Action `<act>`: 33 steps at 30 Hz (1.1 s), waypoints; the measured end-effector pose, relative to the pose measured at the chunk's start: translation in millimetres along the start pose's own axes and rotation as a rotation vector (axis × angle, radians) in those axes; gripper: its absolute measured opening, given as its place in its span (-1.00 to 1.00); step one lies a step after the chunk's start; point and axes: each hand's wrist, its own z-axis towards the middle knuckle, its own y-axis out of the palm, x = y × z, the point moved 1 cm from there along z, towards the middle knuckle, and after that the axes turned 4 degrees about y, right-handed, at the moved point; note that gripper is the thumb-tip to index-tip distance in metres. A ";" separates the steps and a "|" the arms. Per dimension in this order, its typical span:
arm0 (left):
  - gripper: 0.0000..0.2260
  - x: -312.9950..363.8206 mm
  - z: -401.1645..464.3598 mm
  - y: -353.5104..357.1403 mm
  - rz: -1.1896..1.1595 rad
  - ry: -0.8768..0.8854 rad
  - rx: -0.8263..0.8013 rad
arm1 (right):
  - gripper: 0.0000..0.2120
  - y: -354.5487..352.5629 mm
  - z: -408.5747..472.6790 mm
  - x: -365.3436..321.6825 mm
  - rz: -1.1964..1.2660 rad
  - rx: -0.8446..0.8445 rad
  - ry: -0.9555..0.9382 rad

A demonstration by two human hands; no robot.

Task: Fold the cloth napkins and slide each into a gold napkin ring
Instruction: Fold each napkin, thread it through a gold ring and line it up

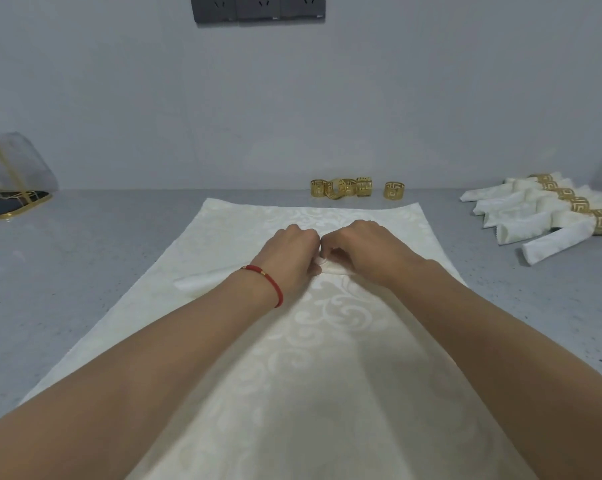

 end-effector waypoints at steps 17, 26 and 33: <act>-0.87 3.2 12.8 -18.2 -0.006 0.054 -0.128 | -0.89 -8.0 11.6 7.7 0.166 -0.079 0.066; -0.74 6.3 15.4 -14.2 0.117 0.135 -0.098 | -0.93 -14.1 5.7 14.5 0.380 -0.114 0.120; -0.66 -32.5 35.1 -21.5 0.125 0.017 0.011 | -0.81 -13.3 34.9 77.0 0.384 0.207 0.503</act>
